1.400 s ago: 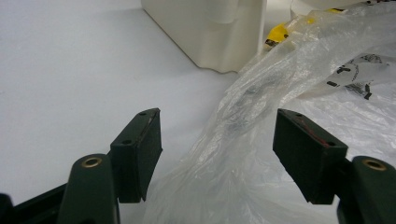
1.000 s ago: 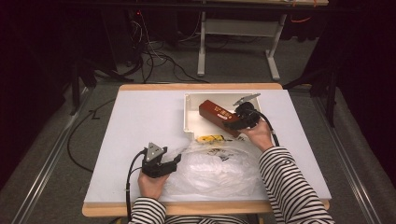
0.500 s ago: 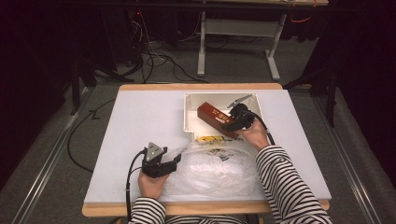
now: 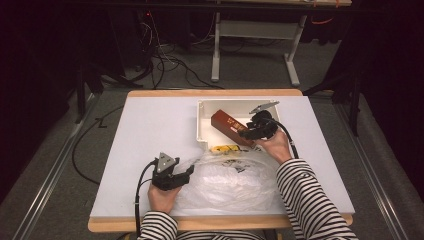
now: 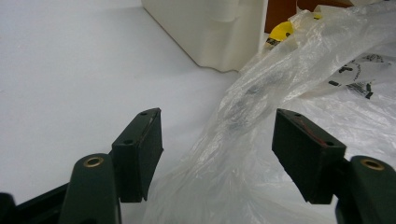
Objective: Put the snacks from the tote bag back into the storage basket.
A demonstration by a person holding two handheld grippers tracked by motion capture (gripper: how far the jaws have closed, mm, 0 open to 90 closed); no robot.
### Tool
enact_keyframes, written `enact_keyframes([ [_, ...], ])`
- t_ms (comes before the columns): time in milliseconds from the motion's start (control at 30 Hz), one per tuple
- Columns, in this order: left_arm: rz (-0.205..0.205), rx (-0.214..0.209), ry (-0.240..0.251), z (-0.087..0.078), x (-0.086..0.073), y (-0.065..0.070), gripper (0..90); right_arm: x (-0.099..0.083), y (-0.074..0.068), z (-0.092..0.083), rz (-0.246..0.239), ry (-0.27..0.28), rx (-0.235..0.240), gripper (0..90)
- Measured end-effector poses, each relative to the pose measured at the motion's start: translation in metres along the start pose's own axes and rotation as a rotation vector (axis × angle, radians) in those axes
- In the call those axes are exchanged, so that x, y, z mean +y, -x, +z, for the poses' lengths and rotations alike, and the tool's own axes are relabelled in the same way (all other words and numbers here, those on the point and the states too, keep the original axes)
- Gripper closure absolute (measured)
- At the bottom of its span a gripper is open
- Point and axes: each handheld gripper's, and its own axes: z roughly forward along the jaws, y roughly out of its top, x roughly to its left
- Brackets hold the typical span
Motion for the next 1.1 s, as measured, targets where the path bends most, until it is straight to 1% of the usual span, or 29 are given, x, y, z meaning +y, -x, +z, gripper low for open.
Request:
enact_keyframes([
  [100, 0.004, 0.004, 0.001, 0.000, 0.000, 0.000, 33.8, -0.003, -0.002, -0.003, -0.006, 0.007, 0.014, 57.2],
  [167, 0.002, 0.004, 0.000, 0.000, 0.000, 0.000, 33.8, -0.004, -0.004, -0.006, 0.003, 0.016, 0.027, 63.0],
  [267, 0.001, 0.003, 0.000, 0.000, 0.000, 0.000, 33.8, -0.003, -0.010, -0.010, -0.019, 0.024, 0.041, 71.6],
  [367, 0.004, 0.007, 0.003, 0.000, 0.000, 0.001, 33.7, -0.002, -0.014, -0.012, -0.025, 0.014, 0.048, 77.0],
  [433, 0.002, 0.006, 0.001, 0.000, 0.000, 0.000, 33.8, -0.002, -0.015, -0.011, -0.020, -0.001, 0.046, 79.3],
  [467, 0.001, 0.005, 0.002, 0.000, 0.000, 0.000, 33.7, -0.003, -0.015, -0.012, -0.010, -0.008, 0.046, 80.4],
  [600, 0.006, 0.002, 0.005, 0.000, 0.000, 0.001, 33.6, -0.005, -0.015, -0.014, -0.011, -0.011, 0.039, 83.3],
  [633, 0.006, 0.000, 0.006, 0.000, 0.000, 0.001, 33.6, -0.006, -0.016, -0.014, -0.002, -0.015, 0.036, 83.8],
  [667, 0.008, 0.000, 0.006, -0.001, 0.000, 0.001, 33.5, -0.006, -0.016, -0.014, -0.009, -0.016, 0.035, 84.4],
  [767, 0.007, 0.002, 0.010, -0.001, 0.000, 0.001, 33.5, -0.008, -0.017, -0.015, -0.003, -0.023, 0.035, 85.9],
  [833, 0.007, 0.004, 0.010, -0.001, 0.000, 0.001, 33.4, -0.009, -0.018, -0.015, -0.011, -0.027, 0.037, 86.8],
  [867, 0.006, 0.004, 0.011, -0.001, 0.000, 0.001, 33.4, -0.010, -0.019, -0.015, -0.015, -0.022, 0.035, 87.2],
  [967, 0.007, 0.001, 0.010, -0.001, 0.000, 0.001, 33.4, -0.015, -0.020, -0.013, -0.021, -0.045, 0.034, 88.7],
  [1067, 0.010, 0.000, 0.008, -0.001, 0.000, 0.001, 33.4, -0.020, -0.017, -0.012, 0.000, -0.054, 0.038, 89.6],
  [1100, 0.010, 0.000, 0.008, -0.001, 0.000, 0.001, 33.4, -0.022, -0.017, -0.011, -0.002, -0.057, 0.039, 89.7],
])
